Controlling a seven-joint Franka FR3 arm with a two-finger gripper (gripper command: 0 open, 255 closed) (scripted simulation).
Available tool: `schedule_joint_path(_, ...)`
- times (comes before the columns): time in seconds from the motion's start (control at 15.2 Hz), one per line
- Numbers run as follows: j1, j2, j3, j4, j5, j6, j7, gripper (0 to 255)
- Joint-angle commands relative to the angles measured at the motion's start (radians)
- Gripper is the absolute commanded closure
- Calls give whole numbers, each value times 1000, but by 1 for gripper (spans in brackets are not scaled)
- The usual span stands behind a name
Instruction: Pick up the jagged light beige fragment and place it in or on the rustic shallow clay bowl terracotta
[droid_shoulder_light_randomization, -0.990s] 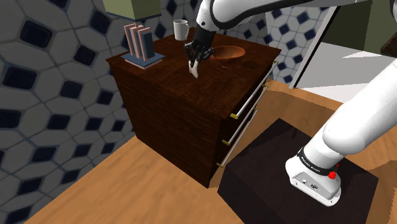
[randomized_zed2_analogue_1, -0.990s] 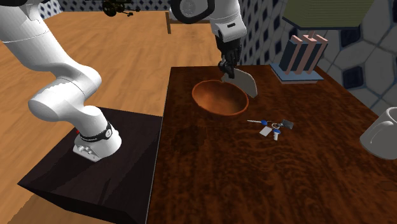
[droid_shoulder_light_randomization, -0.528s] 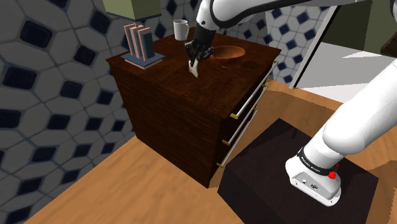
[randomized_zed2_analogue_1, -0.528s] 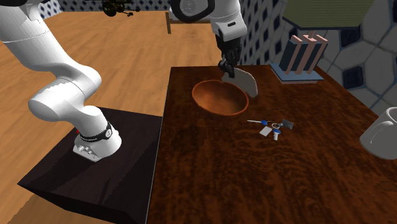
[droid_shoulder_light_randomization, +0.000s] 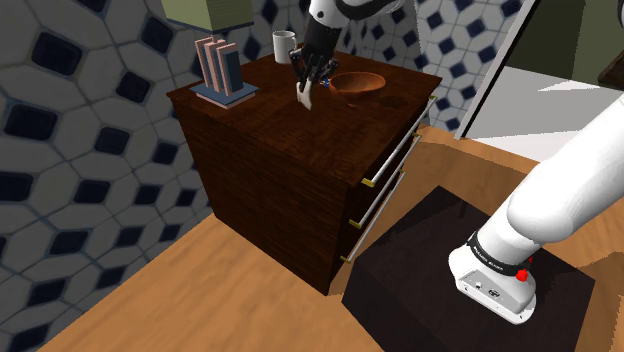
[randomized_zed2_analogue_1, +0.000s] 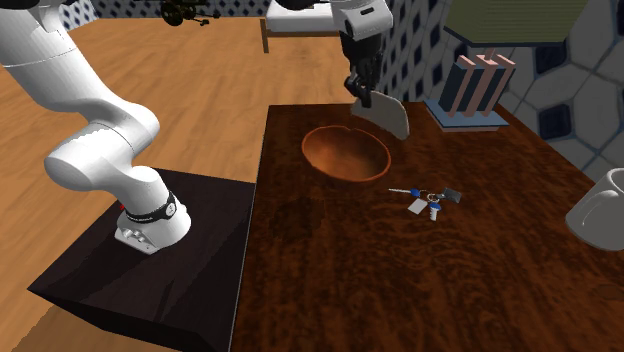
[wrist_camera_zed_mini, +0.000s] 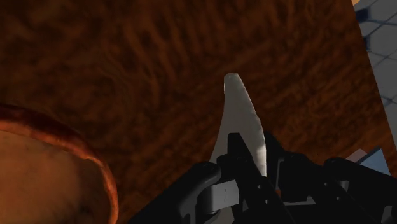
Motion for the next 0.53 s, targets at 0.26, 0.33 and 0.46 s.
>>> schedule_joint_path(0.26,-2,-1,-2,82,-4,-83,5,255)
schedule_joint_path(0.33,-2,0,-3,96,-4,-96,7,255)
schedule_joint_path(0.46,-3,2,-3,126,-6,-123,9,255)
